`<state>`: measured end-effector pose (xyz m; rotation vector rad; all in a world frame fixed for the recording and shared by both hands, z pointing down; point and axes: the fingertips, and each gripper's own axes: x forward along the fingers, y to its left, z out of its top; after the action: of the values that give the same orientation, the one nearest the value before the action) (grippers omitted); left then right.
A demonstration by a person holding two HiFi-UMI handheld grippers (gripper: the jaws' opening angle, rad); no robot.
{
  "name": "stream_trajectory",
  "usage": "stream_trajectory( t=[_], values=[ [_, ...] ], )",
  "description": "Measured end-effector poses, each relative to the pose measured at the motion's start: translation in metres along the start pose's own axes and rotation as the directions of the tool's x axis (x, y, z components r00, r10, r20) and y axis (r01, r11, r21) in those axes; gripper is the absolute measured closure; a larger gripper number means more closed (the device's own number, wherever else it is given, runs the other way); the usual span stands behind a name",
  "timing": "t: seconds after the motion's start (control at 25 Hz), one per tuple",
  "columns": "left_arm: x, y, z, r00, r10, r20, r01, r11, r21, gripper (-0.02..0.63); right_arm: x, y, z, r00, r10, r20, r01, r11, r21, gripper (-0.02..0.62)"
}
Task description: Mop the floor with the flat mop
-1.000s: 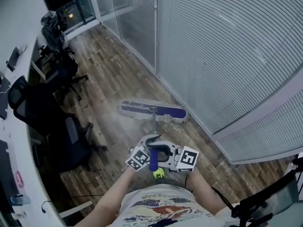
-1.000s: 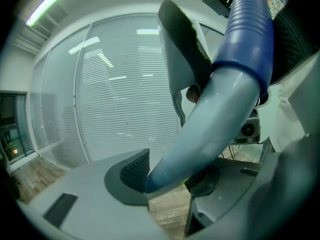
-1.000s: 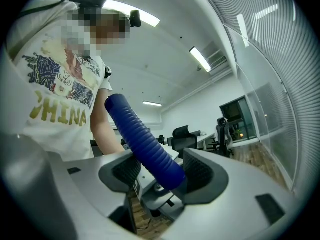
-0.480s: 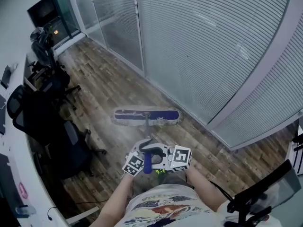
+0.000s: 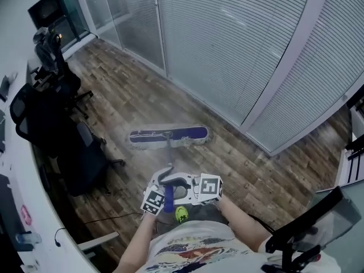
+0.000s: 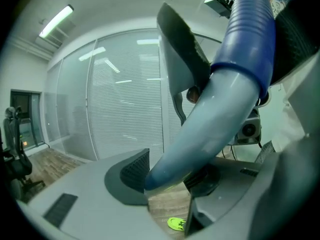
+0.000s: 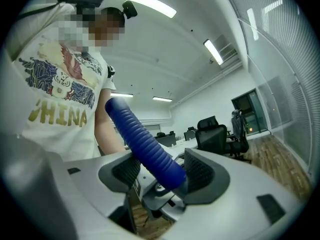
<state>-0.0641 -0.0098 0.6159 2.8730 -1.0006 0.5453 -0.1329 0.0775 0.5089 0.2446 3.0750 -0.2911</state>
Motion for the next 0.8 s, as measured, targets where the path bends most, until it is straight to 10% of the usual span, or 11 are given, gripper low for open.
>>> stream_trajectory(
  t=[0.8],
  values=[
    [-0.084, -0.248, -0.035, 0.991, 0.116, -0.068, -0.116, 0.993, 0.016, 0.457, -0.053, 0.264, -0.062, 0.979, 0.179, -0.098, -0.177, 0.984, 0.027, 0.337]
  ],
)
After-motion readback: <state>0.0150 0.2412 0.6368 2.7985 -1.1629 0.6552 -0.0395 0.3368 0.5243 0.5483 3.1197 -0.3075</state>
